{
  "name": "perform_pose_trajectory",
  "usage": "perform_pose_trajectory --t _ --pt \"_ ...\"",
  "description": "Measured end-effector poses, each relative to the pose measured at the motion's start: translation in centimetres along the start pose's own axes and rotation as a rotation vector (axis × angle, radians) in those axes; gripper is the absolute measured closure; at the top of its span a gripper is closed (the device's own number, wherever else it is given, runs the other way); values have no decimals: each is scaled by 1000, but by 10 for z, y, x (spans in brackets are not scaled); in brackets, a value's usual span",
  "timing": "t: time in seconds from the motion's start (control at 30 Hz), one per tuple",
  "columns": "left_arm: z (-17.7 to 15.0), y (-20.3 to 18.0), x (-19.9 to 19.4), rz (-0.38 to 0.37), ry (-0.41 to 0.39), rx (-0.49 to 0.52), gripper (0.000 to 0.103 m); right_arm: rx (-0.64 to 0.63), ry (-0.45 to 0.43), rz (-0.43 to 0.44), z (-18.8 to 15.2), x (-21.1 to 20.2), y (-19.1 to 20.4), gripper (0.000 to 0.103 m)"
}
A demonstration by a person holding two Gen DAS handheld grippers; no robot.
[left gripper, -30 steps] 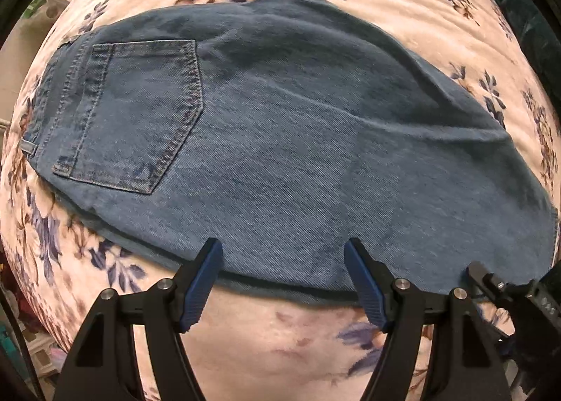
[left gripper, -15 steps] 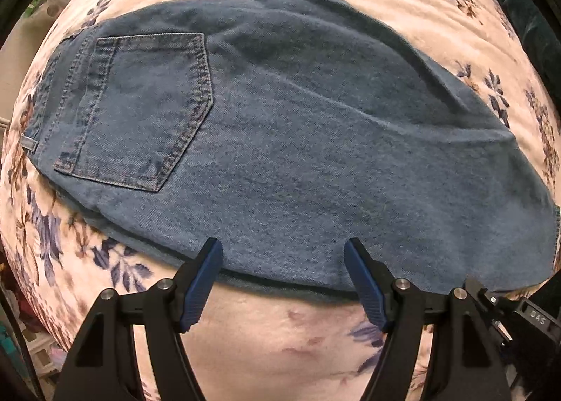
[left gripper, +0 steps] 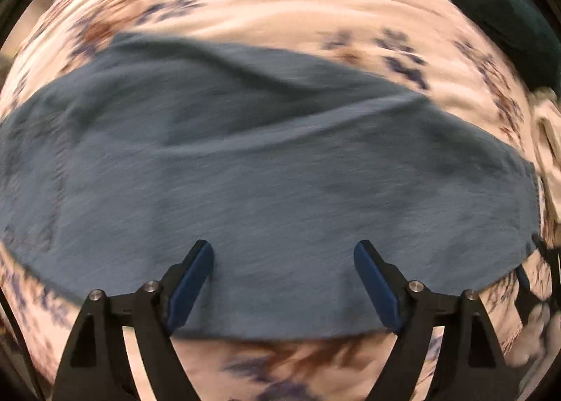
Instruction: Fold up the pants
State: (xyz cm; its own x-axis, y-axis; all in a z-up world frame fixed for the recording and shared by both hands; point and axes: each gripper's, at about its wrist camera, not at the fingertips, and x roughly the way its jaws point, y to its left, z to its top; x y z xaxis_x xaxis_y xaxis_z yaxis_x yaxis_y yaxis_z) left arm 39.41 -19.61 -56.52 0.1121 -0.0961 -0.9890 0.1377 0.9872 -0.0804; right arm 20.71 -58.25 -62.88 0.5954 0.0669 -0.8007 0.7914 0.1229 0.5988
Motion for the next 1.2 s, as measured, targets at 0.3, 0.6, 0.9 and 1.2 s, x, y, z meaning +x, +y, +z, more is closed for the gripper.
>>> perform_pose_trajectory --t 0.3,0.6,0.9,1.2 --pt "22 -25 42 6 22 15 0 17 45 169 55 61 4 45" --pt "32 -37 64 56 30 19 0 -49 56 144 56 64 16 92" --pt "37 0 23 -32 12 -99 0 -149 37 147 48 54 27 89" --pt "14 86 -47 48 -69 -202 0 -629 -21 79 -67 8 175 91"
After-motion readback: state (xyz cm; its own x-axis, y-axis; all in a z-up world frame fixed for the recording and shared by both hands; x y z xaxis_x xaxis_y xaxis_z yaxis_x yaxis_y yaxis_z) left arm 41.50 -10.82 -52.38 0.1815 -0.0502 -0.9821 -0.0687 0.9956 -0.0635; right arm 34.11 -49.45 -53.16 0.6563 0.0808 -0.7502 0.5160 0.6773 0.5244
